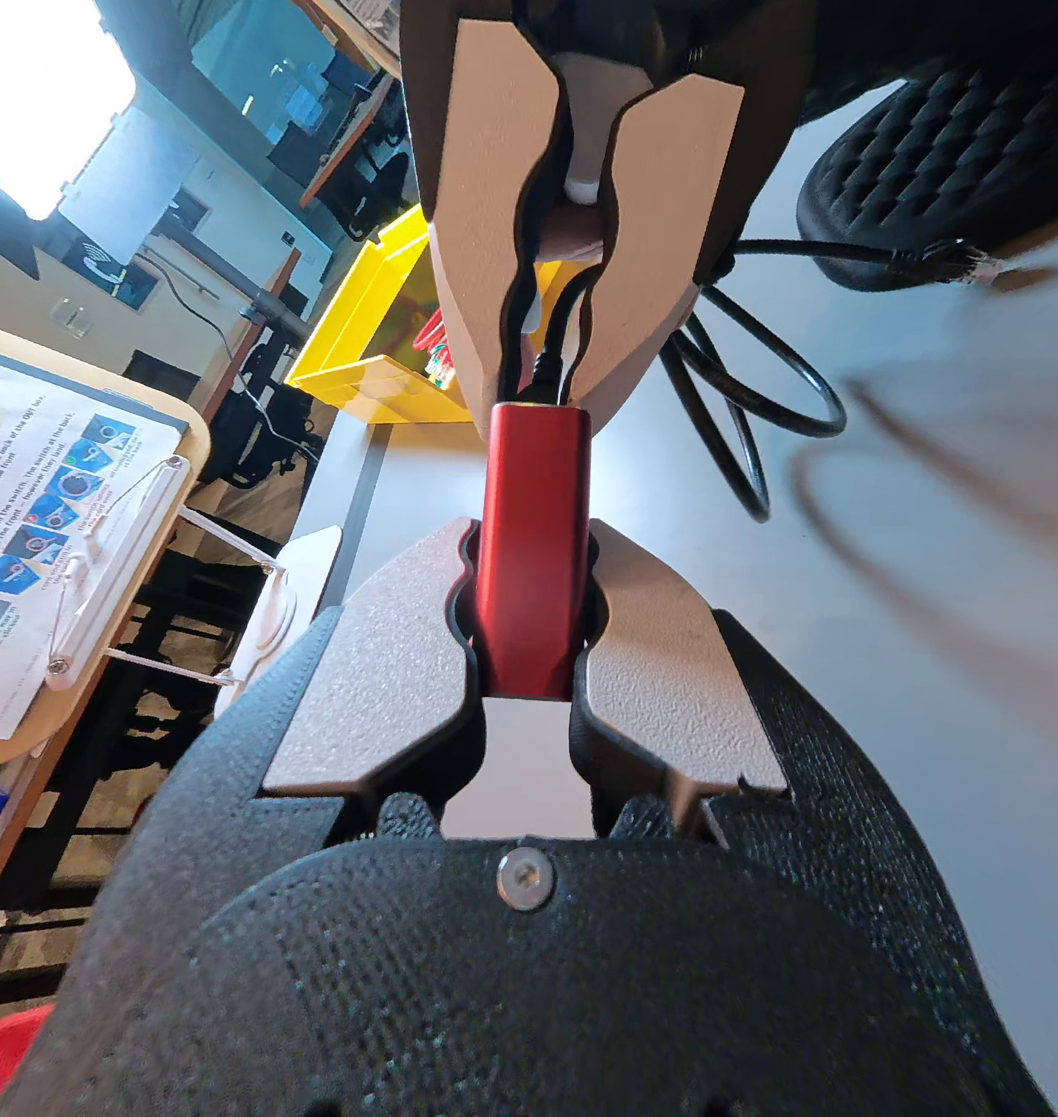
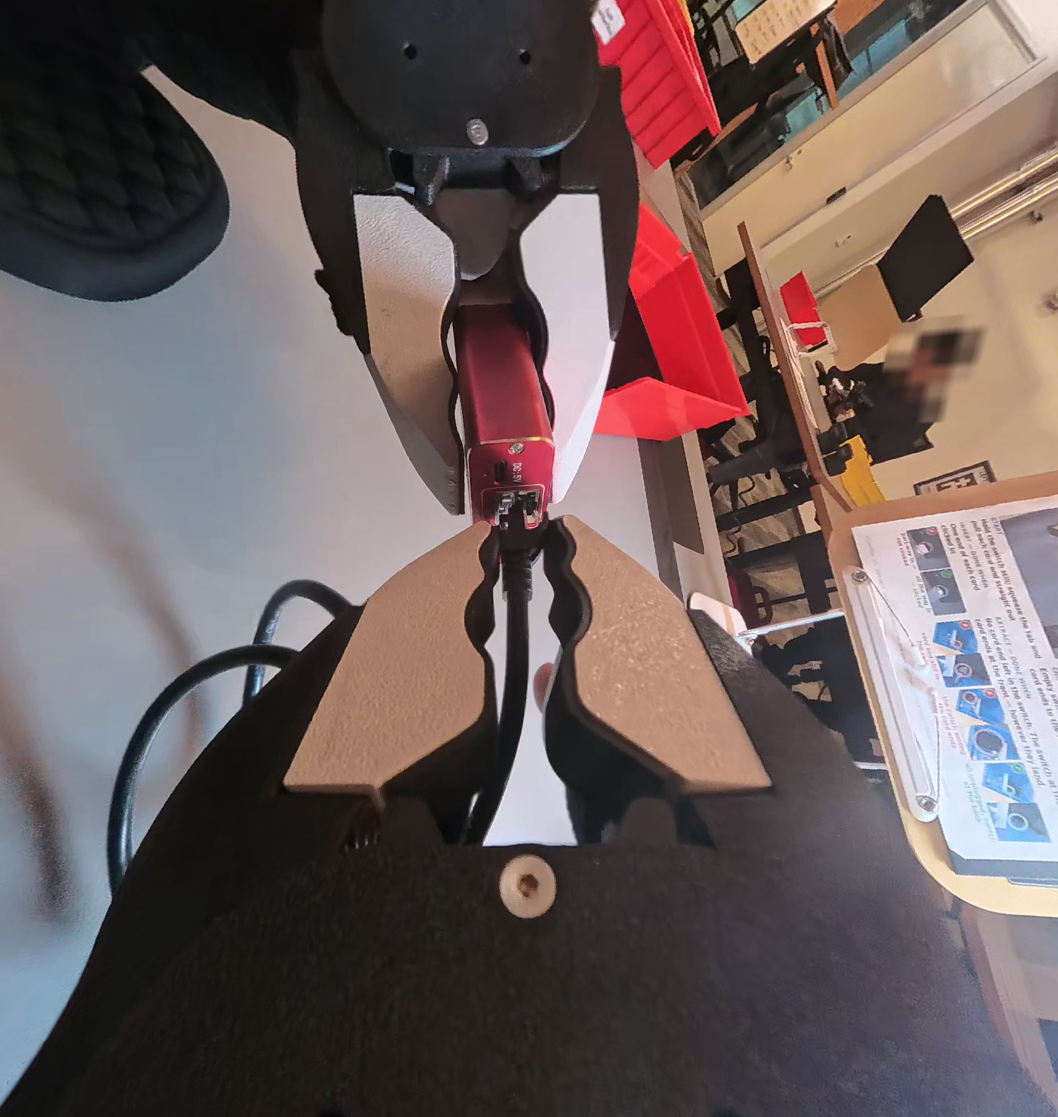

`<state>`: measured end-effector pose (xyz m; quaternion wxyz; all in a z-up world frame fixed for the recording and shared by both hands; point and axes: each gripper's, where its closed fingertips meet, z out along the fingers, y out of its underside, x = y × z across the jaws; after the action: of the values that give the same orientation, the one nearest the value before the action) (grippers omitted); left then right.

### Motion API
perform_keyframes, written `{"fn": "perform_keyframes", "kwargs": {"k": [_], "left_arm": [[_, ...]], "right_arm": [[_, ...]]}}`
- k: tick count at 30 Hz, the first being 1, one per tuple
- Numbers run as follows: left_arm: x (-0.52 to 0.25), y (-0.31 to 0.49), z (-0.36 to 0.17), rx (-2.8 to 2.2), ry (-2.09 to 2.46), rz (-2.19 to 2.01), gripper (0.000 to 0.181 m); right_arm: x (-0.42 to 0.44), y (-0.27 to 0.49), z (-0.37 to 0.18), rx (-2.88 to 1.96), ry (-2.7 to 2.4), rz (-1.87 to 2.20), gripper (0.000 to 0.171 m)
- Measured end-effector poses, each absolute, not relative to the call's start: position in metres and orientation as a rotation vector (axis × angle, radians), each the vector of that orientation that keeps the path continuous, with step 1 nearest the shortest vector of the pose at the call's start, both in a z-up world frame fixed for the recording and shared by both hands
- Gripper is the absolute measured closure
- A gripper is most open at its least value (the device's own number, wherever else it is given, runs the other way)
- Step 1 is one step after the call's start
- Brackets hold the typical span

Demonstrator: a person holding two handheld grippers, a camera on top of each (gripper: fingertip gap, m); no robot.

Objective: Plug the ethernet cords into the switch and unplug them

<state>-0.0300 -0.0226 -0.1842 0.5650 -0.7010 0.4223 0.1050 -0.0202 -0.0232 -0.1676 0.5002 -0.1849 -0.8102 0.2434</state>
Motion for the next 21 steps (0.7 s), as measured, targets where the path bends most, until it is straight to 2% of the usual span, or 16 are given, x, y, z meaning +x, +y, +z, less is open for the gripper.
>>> {"fn": "perform_keyframes", "kwargs": {"k": [12, 21], "left_arm": [[-0.008, -0.035, -0.204, -1.727, 1.136, 0.149, 0.152], [0.010, -0.033, -0.208, -1.756, 1.112, 0.006, 0.151]], "right_arm": [[0.005, -0.037, -0.187, -0.266, -2.306, 0.522, 0.158], [0.025, -0.039, -0.181, -0.277, -2.309, 0.573, 0.158]]}}
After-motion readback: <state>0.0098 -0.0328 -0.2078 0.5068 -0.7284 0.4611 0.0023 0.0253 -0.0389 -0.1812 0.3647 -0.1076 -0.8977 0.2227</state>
